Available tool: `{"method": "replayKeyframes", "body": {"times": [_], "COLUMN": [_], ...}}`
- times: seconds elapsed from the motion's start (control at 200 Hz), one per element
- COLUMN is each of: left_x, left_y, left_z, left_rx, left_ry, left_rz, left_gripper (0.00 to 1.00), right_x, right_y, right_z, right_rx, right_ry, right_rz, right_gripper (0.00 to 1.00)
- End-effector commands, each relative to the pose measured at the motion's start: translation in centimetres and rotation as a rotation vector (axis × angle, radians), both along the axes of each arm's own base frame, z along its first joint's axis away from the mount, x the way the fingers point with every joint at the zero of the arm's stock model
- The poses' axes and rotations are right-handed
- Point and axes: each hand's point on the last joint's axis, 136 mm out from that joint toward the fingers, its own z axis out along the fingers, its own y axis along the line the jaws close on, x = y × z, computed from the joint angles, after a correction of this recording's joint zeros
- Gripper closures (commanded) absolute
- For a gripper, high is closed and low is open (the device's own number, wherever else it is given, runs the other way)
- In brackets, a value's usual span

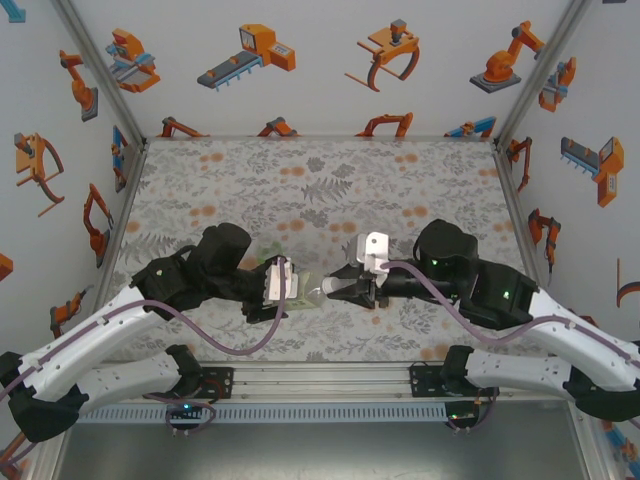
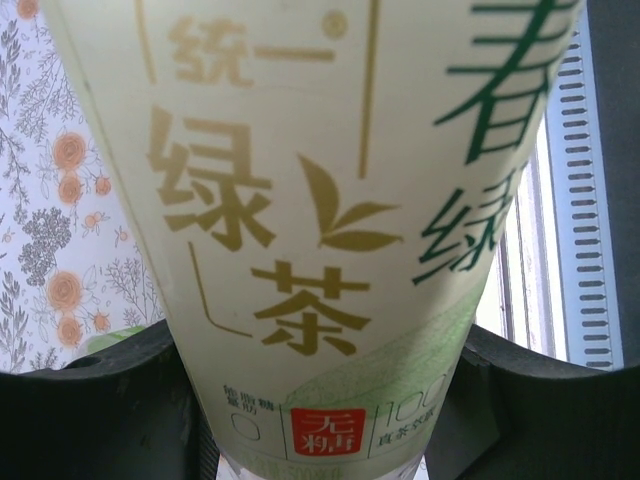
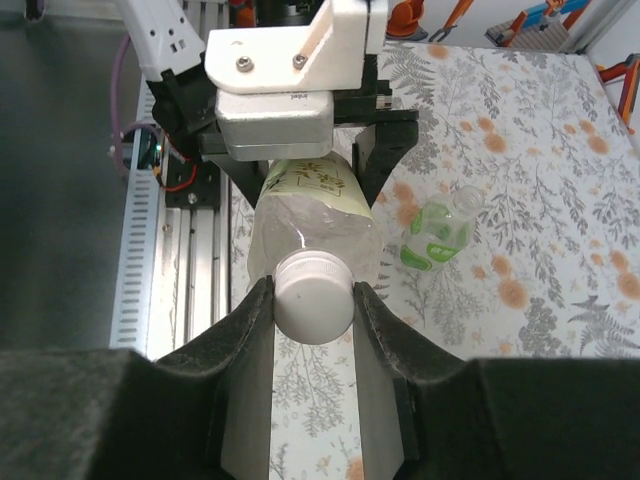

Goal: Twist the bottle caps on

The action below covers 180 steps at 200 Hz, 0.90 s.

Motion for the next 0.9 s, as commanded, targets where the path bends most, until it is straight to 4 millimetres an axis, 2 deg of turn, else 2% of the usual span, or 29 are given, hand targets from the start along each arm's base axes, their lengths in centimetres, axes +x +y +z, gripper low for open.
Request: {"method": "replayKeyframes", "body": {"times": [0.0,0.14,0.28,0.376,0.471,0.571,0.676,0.896], "left_x": [-0.2,0.3,1.0,1.6,2.2,2.6,2.9,2.7], "left_y": [-0.2,-0.2,-0.3,-0.3,-0.1,0.0,0.0,-0.1], "left_z": [0.6,0.5,0.6,0.5,0.5,0.3,0.2,-0.1], "left_rx": [-0.02,-0.017,-0.013,-0.004,0.007,0.017,0.023,0.026], "left_ry": [-0.017,-0.031,-0.053,-0.069,-0.087,-0.096,-0.098,-0.087], "left_rz": [-0.02,-0.002,0.026,0.055,0.086,0.107,0.118,0.111], "left_gripper": [1.0,1.0,1.0,1.0,1.0,1.0,1.0,1.0], "right_x": [2.6,4.8,7.6,9.5,9.9,9.7,9.1,9.3], "right_y": [0.0,-0.3,-1.5,-3.1,-4.1,-3.9,-2.2,-2.8], "right_z": [1.4,0.9,-0.2,-2.1,-3.7,-4.3,-3.3,-2.4], "right_rx": [0.12,0.214,0.3,0.361,0.372,0.361,0.383,0.387], "right_ry": [0.134,0.378,0.63,0.85,1.035,1.167,1.253,1.184], "right_rz": [-0.172,-0.341,-0.568,-0.777,-0.913,-0.964,-0.883,-0.876], "right_gripper": [1.0,1.0,1.0,1.0,1.0,1.0,1.0,1.0]}}
